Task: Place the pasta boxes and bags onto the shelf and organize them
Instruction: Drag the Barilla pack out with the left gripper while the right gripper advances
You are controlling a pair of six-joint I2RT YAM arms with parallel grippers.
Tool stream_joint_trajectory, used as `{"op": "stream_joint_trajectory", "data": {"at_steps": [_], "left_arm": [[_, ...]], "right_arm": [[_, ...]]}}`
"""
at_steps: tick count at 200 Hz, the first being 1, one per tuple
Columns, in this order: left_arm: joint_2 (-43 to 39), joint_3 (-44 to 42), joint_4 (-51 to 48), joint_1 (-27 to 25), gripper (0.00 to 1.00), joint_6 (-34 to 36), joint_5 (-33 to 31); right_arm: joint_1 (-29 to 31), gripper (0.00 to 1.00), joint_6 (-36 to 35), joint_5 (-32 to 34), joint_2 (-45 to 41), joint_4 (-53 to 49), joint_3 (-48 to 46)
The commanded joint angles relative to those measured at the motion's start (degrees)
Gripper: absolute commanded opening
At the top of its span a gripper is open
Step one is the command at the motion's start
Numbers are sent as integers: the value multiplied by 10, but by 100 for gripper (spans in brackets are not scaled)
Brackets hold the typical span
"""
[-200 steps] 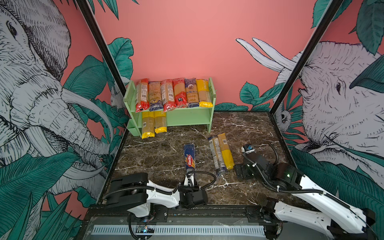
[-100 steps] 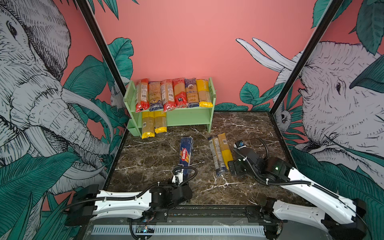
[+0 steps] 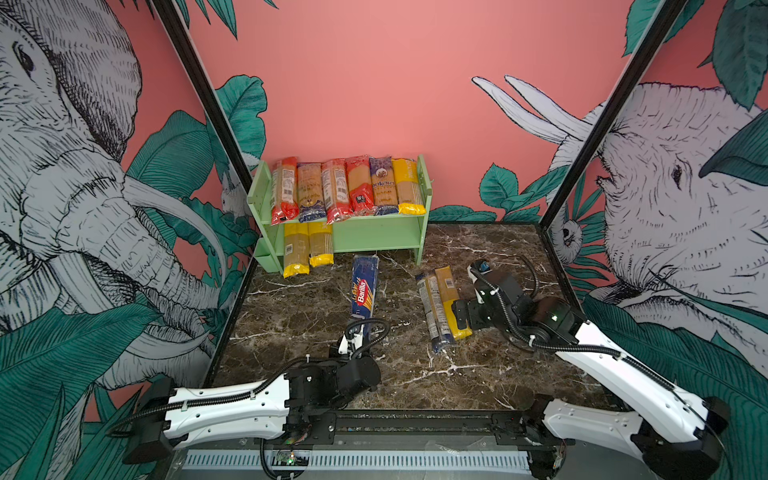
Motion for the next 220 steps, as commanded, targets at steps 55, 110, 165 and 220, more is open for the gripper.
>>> {"op": "stream_joint_trajectory", "data": {"at_steps": [55,110,165,220], "left_arm": [[-7,53,126,156,0,136,28],[73,104,208,306,0,210,152],[200,173,290,411,0,247,240],[332,245,358,472,0,265,265]], "right_arm": [[-46,99,-37,-42,-2,11,17],[-68,99,-47,-52,6,17,10],[-97,99,-58,-74,29,29,3],[-114,99,-70,-86,47,38,-1]]}}
